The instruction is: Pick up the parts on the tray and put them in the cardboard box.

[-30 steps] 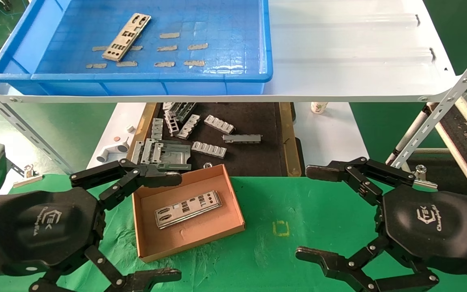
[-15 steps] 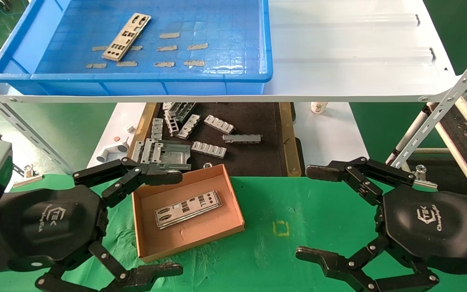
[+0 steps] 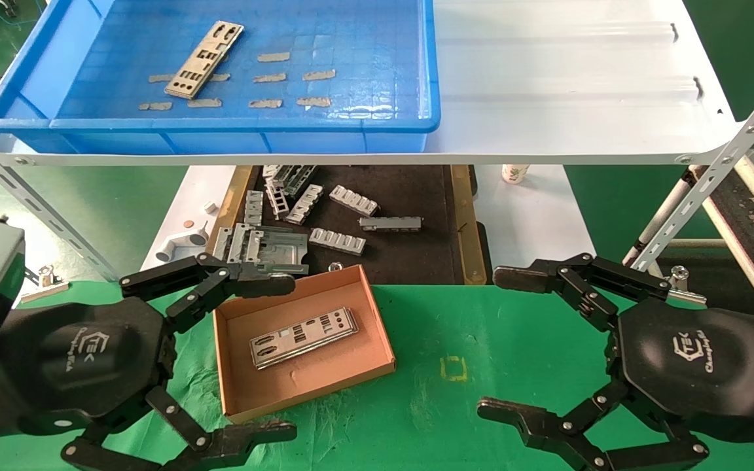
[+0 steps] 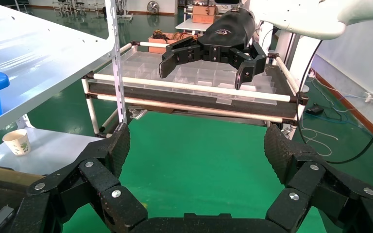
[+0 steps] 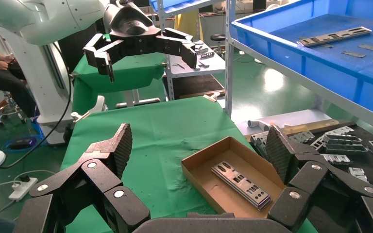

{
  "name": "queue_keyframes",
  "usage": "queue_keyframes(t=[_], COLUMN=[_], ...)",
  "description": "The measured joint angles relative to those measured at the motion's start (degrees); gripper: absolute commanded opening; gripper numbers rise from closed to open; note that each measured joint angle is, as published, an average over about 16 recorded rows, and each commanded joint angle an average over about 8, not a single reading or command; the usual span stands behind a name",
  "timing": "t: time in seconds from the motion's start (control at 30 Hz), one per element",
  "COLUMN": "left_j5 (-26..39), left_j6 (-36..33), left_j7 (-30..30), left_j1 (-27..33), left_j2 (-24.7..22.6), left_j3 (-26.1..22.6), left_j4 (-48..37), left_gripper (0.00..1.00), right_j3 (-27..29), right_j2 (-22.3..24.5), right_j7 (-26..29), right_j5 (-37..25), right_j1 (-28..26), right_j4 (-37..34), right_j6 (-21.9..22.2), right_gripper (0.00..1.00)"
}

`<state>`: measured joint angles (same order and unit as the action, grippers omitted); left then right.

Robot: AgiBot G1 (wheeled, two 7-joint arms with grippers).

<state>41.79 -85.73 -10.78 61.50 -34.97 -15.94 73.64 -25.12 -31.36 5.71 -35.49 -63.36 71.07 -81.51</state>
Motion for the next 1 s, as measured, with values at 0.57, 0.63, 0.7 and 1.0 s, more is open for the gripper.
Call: queue_keyframes(t=[0.57, 0.63, 0.7, 1.0], left_j5=[0.1, 0.1, 0.1, 0.1], left_j6=[0.1, 0.1, 0.1, 0.1], left_j7=[0.1, 0.1, 0.1, 0.1], left_j1=[0.1, 0.1, 0.1, 0.1], left_j2=[-0.1, -0.1, -0.1, -0.1], left_j3=[-0.1, -0.1, -0.1, -0.1], left_j4=[-0.1, -0.1, -0.1, -0.1], left_gripper=[1.0, 1.0, 1.0, 1.0], right_j3=[0.0, 0.0, 0.0, 0.0], right_j2=[0.0, 0.0, 0.0, 0.0], right_j7=[0.0, 0.0, 0.0, 0.0], right_j5=[0.0, 0.0, 0.0, 0.0], right_j1=[0.0, 0.0, 0.0, 0.0], right_j4=[0.0, 0.0, 0.0, 0.0], right_j6=[0.0, 0.0, 0.0, 0.0], right_gripper=[1.0, 1.0, 1.0, 1.0])
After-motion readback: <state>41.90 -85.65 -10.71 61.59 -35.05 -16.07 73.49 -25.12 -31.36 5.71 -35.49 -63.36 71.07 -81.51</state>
